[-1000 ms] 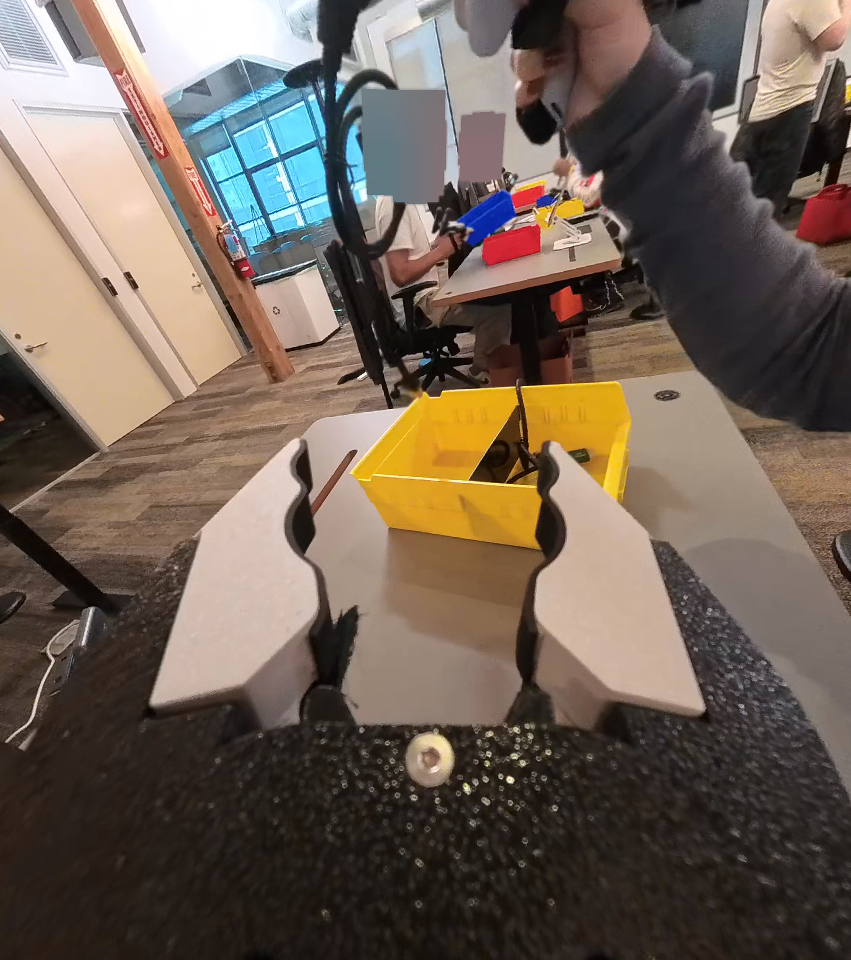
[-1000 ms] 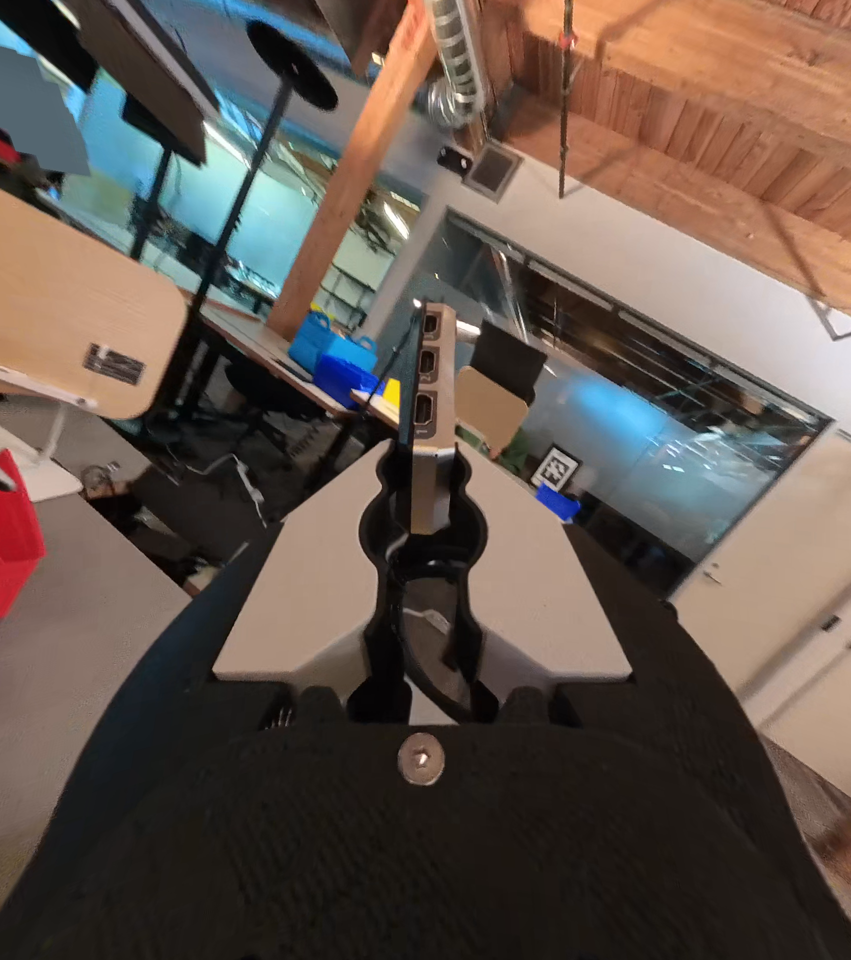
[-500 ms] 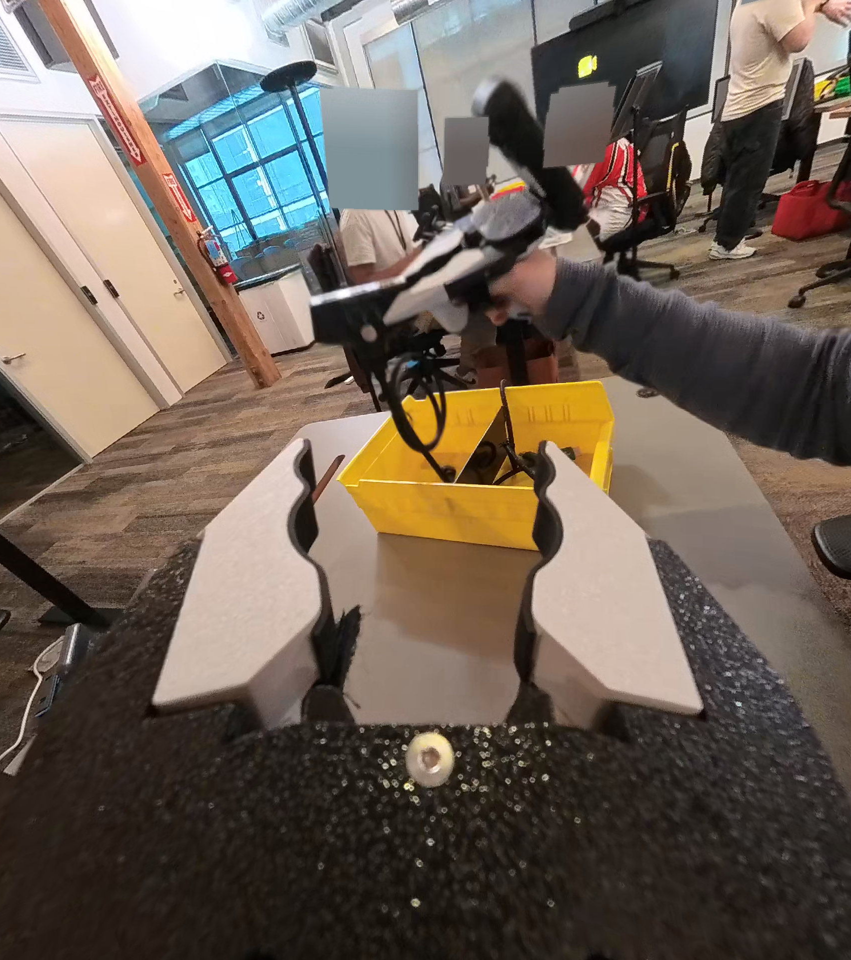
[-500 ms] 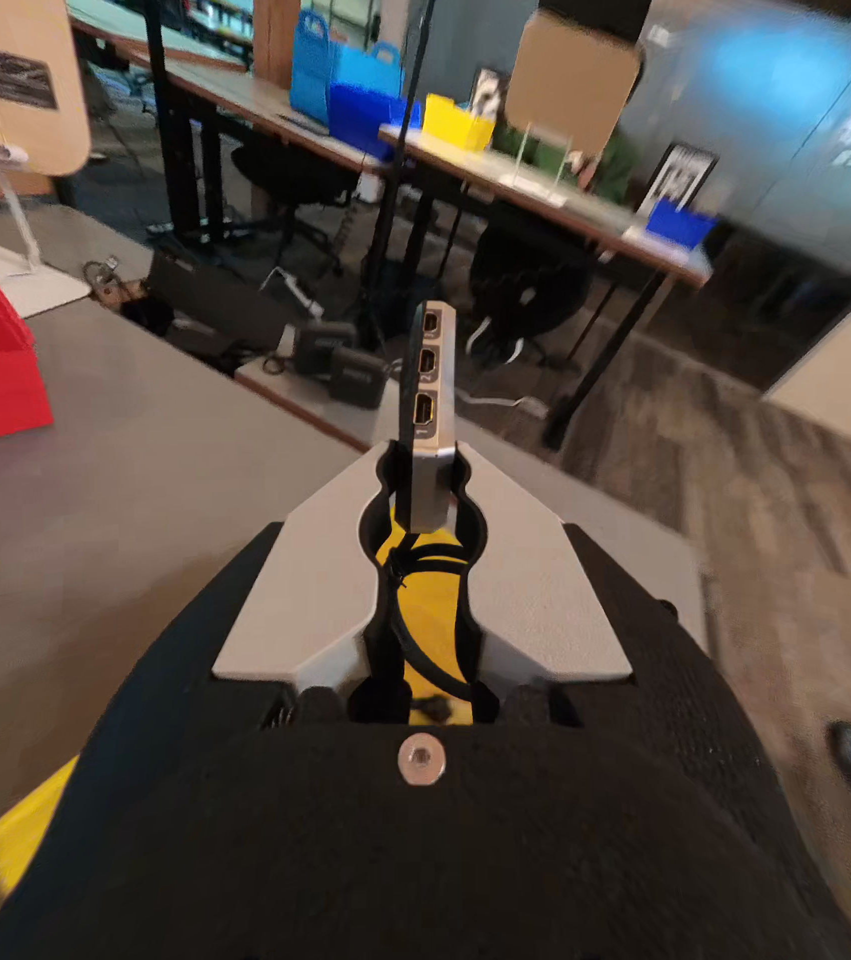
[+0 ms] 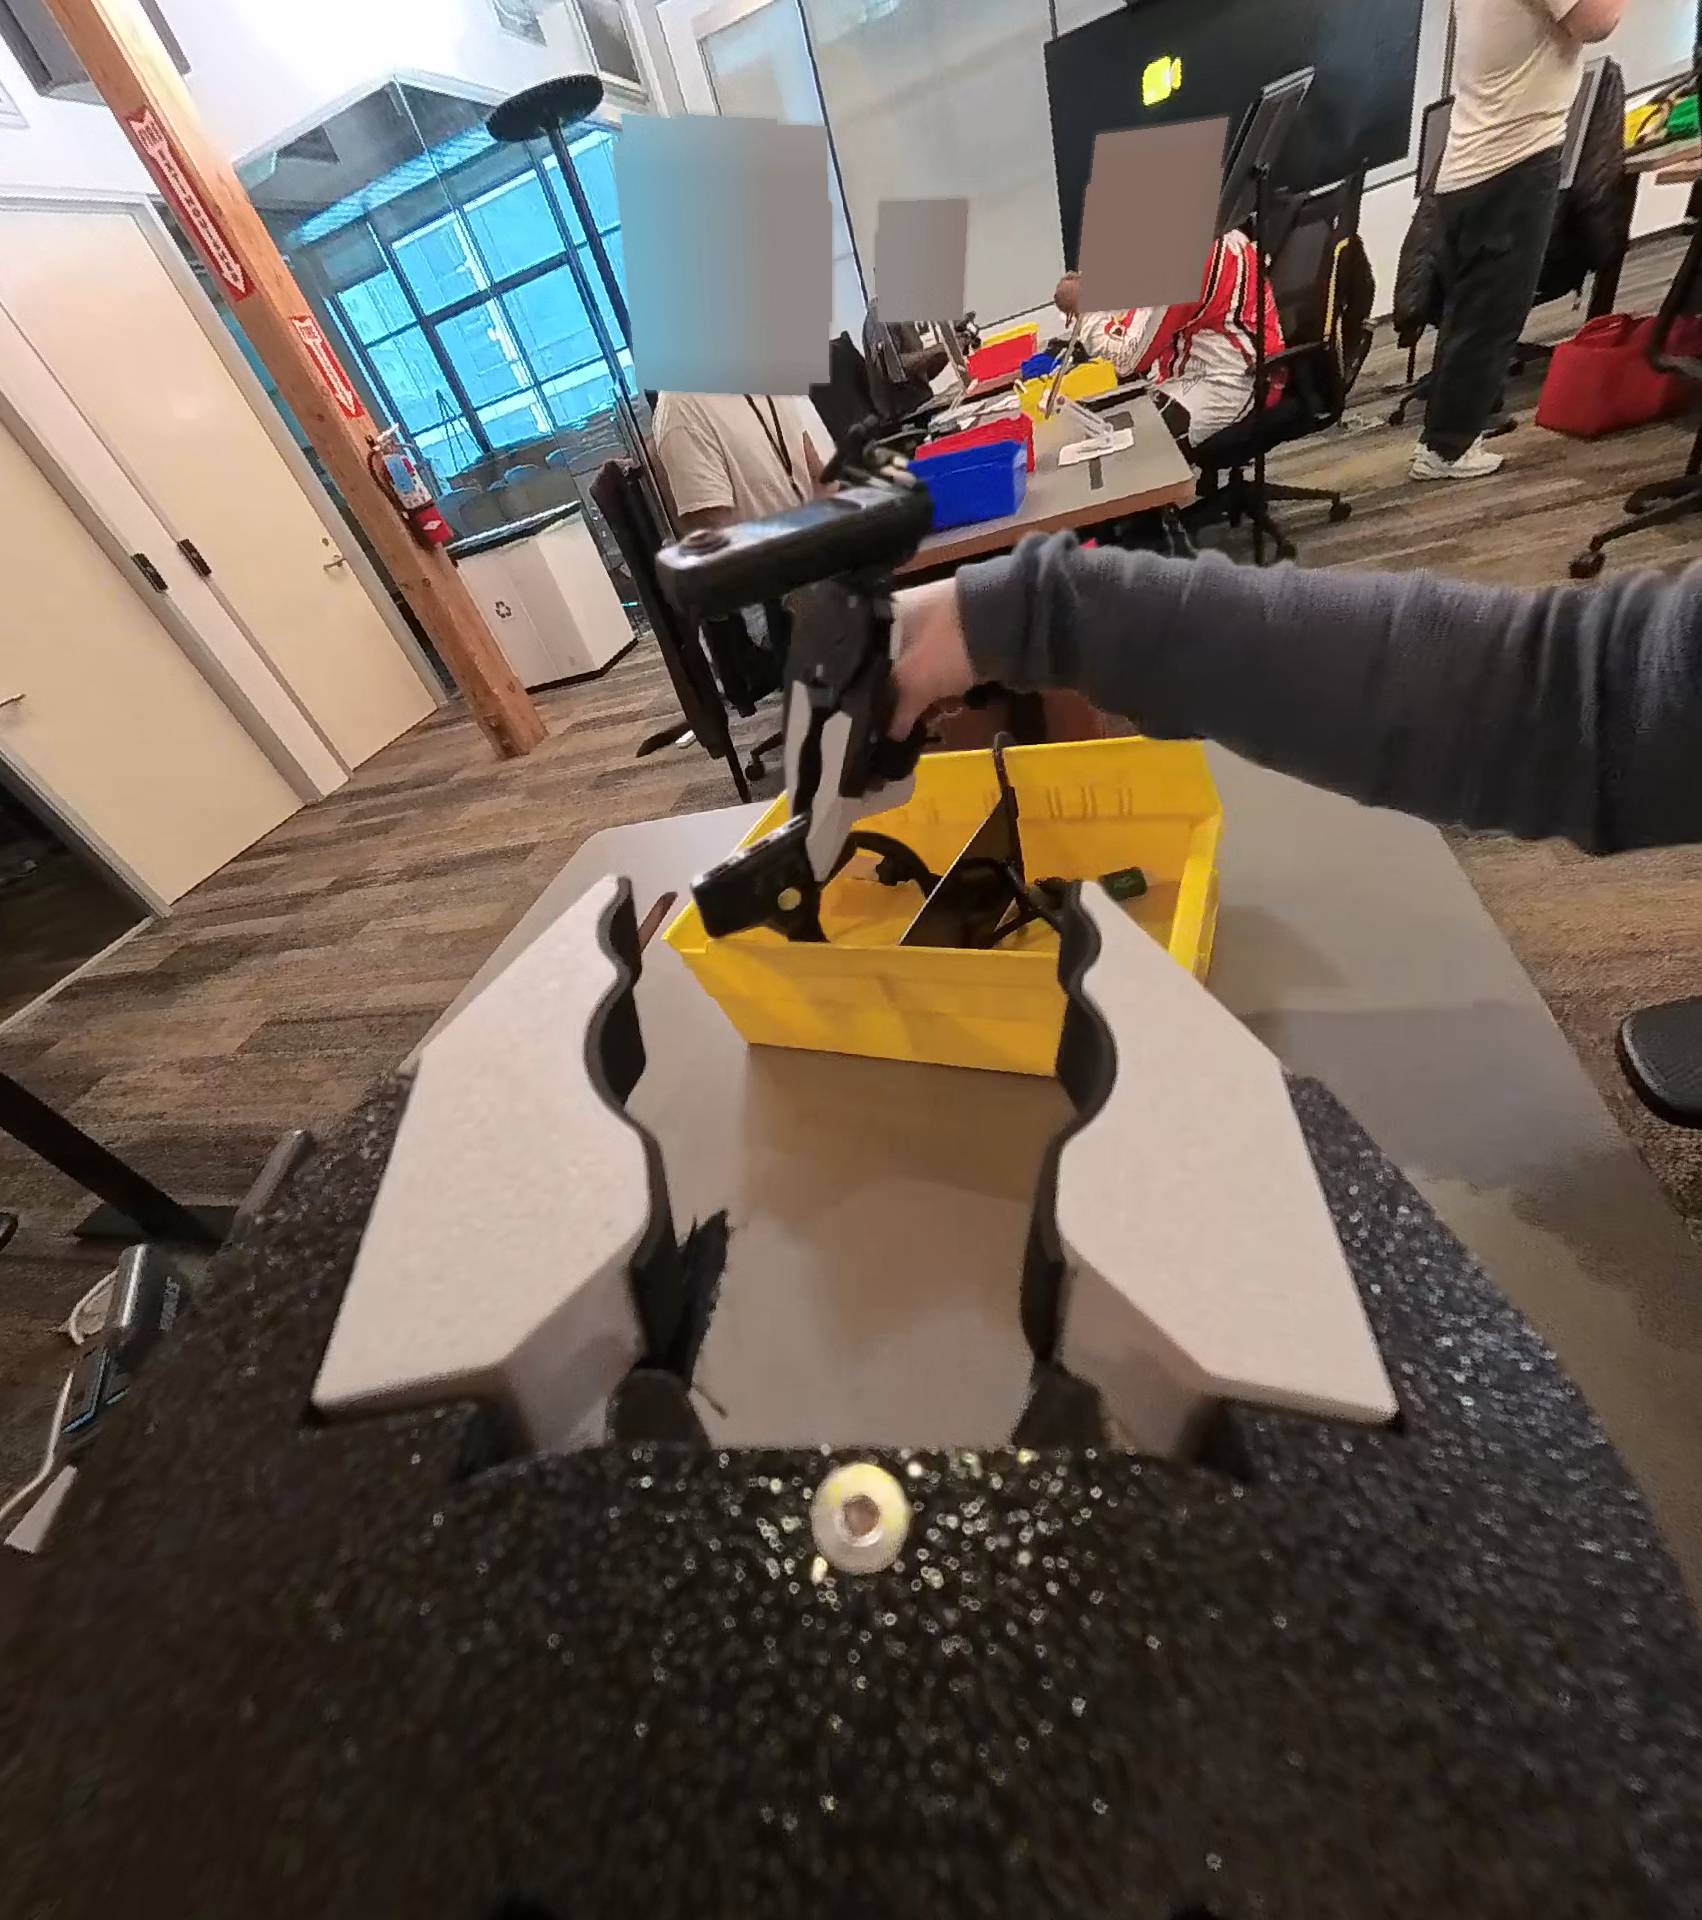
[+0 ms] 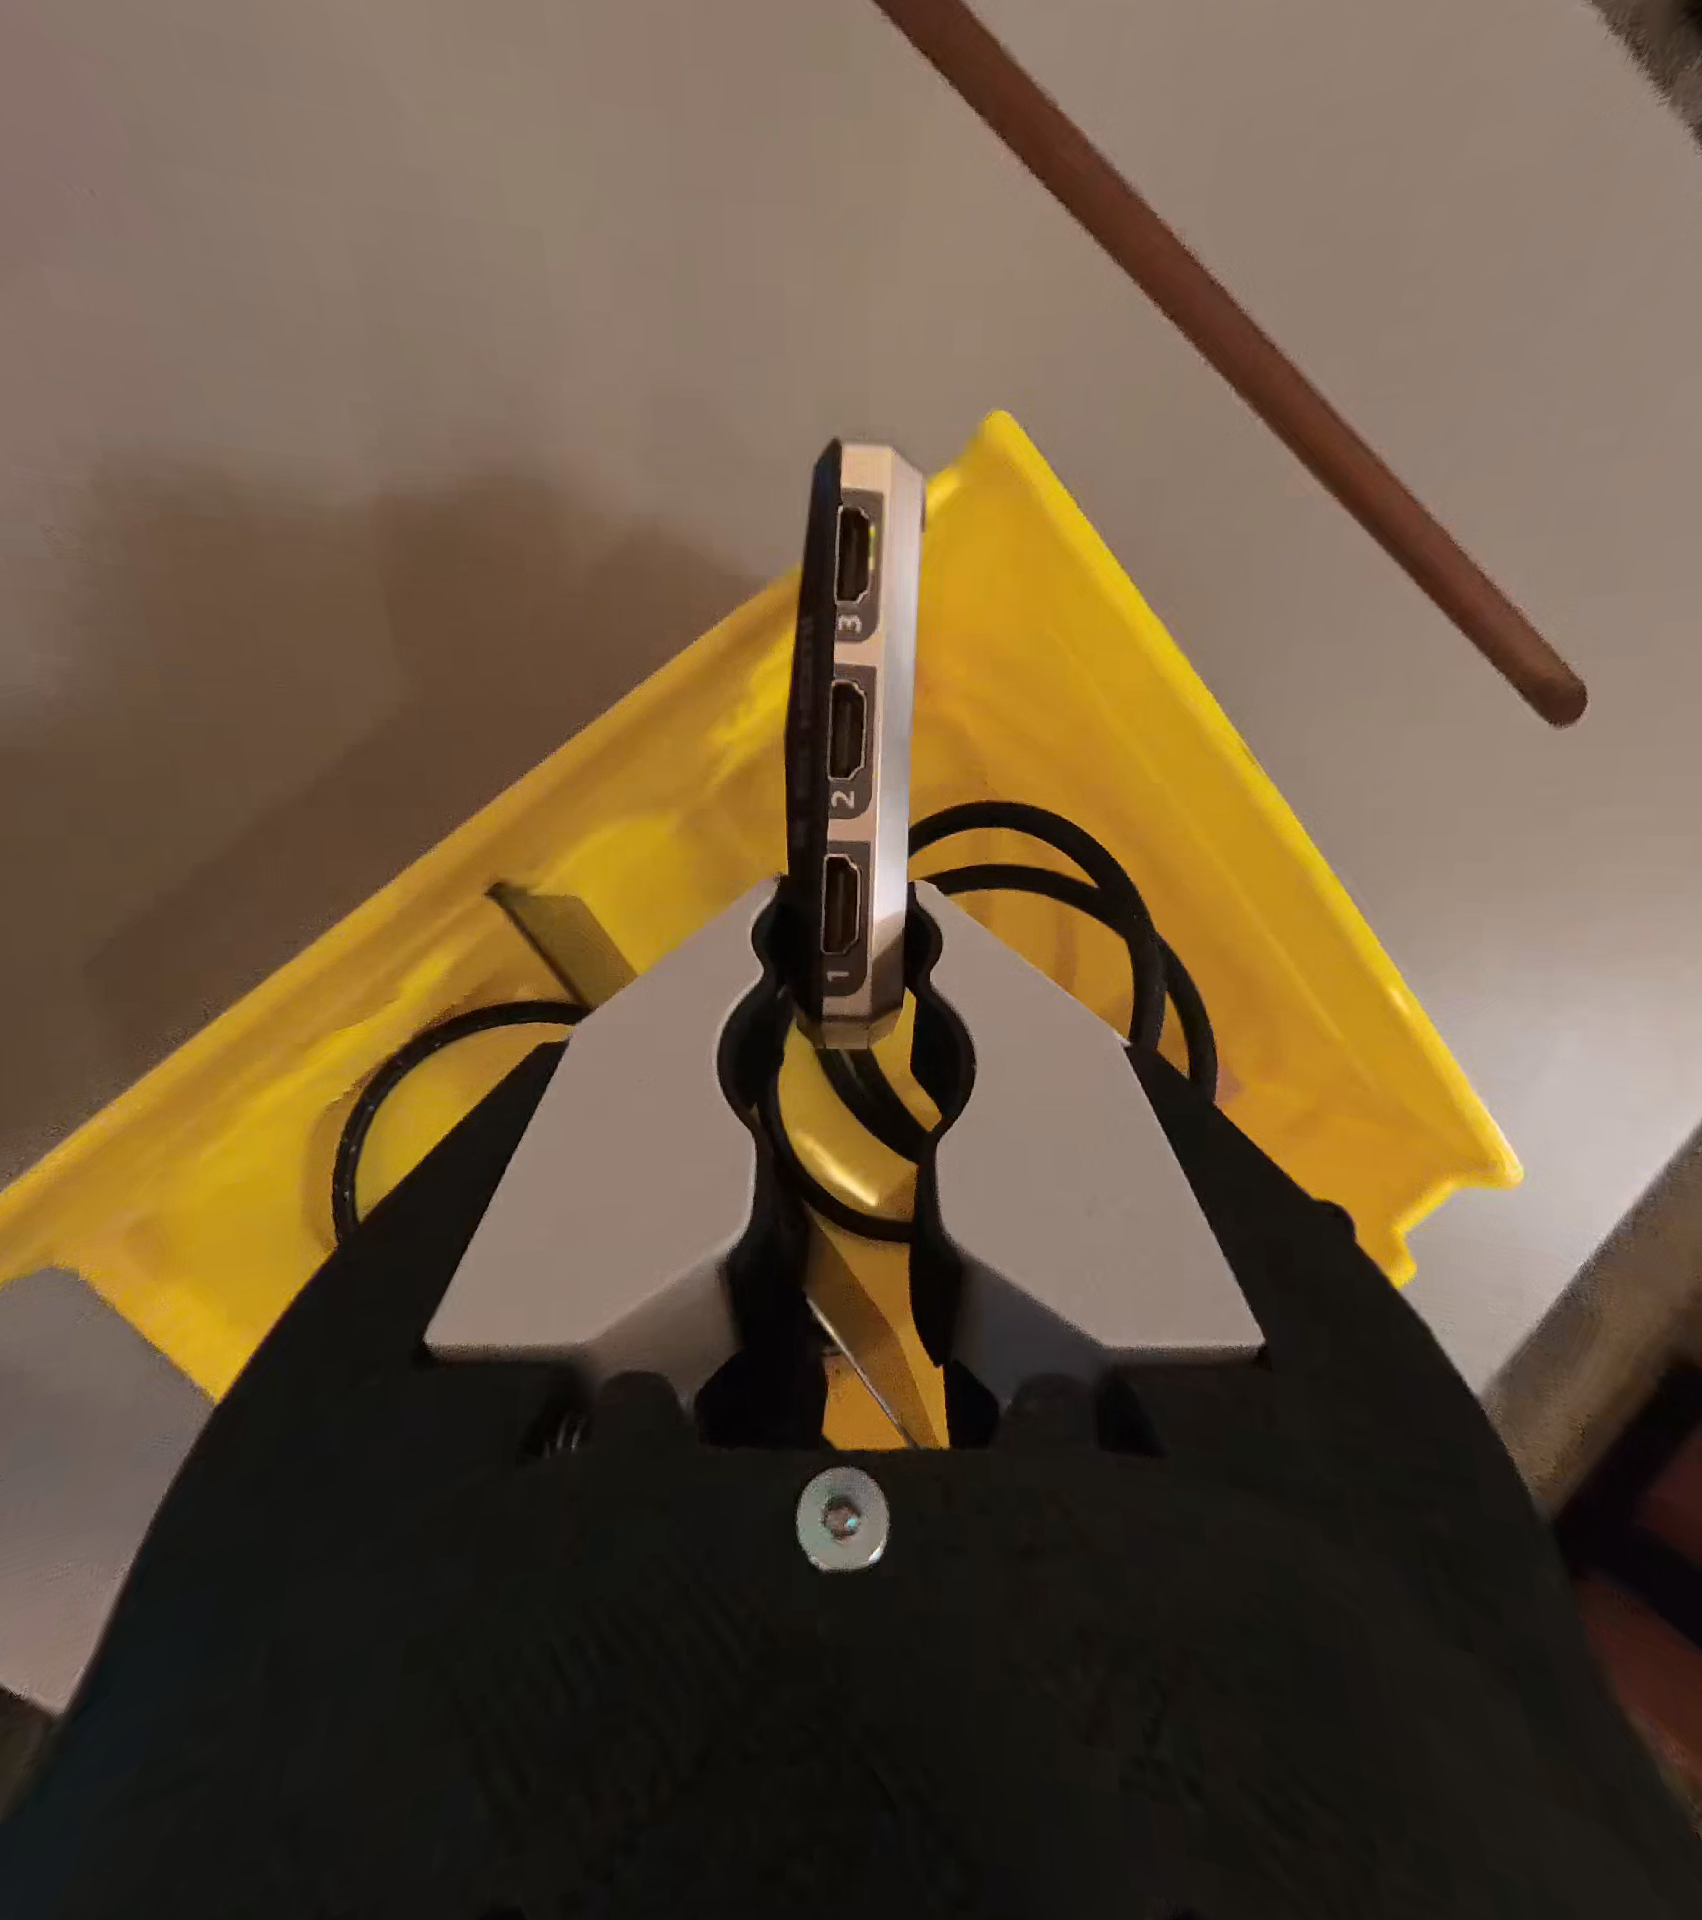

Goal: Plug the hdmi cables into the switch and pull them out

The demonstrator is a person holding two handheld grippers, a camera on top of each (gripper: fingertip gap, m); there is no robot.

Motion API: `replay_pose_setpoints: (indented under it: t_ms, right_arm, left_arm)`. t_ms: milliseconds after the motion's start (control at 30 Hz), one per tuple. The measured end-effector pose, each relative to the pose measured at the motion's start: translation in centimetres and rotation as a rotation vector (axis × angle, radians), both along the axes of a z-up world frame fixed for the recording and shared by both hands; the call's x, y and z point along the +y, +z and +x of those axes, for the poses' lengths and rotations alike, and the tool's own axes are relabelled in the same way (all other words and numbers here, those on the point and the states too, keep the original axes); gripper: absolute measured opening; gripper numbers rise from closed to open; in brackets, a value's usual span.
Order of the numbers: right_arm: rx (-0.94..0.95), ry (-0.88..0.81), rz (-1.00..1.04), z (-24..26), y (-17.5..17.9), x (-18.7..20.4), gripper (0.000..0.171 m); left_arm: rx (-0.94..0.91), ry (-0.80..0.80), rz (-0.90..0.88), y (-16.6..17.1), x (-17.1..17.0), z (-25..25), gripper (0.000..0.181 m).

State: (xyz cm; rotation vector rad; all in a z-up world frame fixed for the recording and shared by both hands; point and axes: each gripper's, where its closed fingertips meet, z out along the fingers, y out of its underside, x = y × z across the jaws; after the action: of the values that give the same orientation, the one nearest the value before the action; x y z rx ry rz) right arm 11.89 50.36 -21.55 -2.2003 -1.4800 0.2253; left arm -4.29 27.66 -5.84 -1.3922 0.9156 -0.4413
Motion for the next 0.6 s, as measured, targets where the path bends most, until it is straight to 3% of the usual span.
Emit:
replay_pose_setpoints:
  t_ms: [167,333,433,600]
  right_arm:
    - [-0.014,-0.18,-0.183,0.6,-2.1,2.7,0.018]
    - [0.005,-0.191,-0.346,-0.2,-4.2,2.5,0.019]
    - [-0.086,-0.183,-0.347,-0.4,-6.1,2.4,0.019]
    - [-0.18,-0.147,-0.258,-0.4,-6.1,2.5,0.022]
  left_arm:
    - [0.021,0.018,0.005,-0.1,0.0,-0.3,0.079]
    - [0.008,0.005,0.012,0.2,-0.3,-0.3,0.077]
    - [0.012,0.005,0.015,0.3,-0.5,-0.3,0.077]
    - [0.004,0.013,0.029,0.7,-0.8,-0.6,0.077]
